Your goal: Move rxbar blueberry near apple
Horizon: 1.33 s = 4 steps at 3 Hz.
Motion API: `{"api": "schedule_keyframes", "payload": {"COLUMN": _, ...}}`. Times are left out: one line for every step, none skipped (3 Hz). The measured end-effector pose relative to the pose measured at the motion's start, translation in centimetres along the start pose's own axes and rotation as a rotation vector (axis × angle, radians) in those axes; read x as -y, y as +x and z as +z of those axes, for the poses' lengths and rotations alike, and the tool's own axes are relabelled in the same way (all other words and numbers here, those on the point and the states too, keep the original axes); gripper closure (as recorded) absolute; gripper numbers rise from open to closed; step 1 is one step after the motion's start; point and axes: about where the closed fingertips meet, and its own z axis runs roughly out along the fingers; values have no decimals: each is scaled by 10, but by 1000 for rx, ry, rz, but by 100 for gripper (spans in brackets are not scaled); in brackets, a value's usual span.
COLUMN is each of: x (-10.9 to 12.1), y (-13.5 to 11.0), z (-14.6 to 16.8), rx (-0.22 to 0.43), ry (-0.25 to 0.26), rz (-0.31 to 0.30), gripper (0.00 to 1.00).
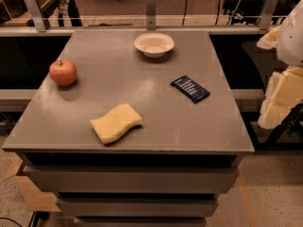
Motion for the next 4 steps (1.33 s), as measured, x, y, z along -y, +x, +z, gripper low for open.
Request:
{"api": "schedule_keyframes", "payload": {"x": 3, "y": -3, "z": 2, "rx": 7, "ry": 3, "rz": 7, "gripper": 0}}
{"api": "schedule_keyframes", "payload": {"x": 21, "y": -15, "z": 22, "rx": 15, "ry": -1, "rz": 62, "gripper": 0}}
{"api": "schedule_keyframes", "payload": {"x": 50, "y": -40, "z": 61, "rx": 54, "ry": -25, "rz": 163, "gripper": 0}}
{"api": "schedule_keyframes", "payload": {"x": 72, "y": -55, "z": 95, "rx": 106, "ry": -53, "rz": 284, "gripper": 0}}
